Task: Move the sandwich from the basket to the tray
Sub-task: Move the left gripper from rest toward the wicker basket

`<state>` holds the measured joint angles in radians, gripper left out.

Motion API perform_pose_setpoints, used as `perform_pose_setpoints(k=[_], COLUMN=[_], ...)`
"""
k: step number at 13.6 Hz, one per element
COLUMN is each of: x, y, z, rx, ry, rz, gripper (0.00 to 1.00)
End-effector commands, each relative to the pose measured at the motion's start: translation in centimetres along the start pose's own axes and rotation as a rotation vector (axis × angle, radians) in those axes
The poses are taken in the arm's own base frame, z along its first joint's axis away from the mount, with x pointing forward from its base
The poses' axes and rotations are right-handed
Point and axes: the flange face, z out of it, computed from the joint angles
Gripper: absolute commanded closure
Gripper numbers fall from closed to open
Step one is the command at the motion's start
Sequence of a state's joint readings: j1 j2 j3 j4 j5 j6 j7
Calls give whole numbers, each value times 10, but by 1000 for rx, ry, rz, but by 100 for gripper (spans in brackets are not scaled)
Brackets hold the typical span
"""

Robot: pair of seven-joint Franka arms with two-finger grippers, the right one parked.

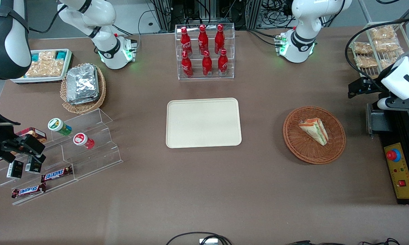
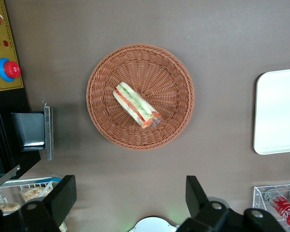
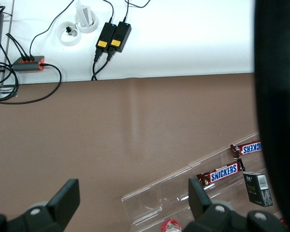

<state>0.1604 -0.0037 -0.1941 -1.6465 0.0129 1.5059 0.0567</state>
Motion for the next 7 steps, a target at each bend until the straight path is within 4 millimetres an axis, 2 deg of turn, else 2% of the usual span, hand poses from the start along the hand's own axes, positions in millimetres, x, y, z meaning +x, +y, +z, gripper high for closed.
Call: perform_pose_setpoints(k=[1,7], x=[-3,-11], y=[-1,-5], z=[39,149], rx=[37,48], ry=[-1,71], rz=[-56,-247], gripper=[0,0])
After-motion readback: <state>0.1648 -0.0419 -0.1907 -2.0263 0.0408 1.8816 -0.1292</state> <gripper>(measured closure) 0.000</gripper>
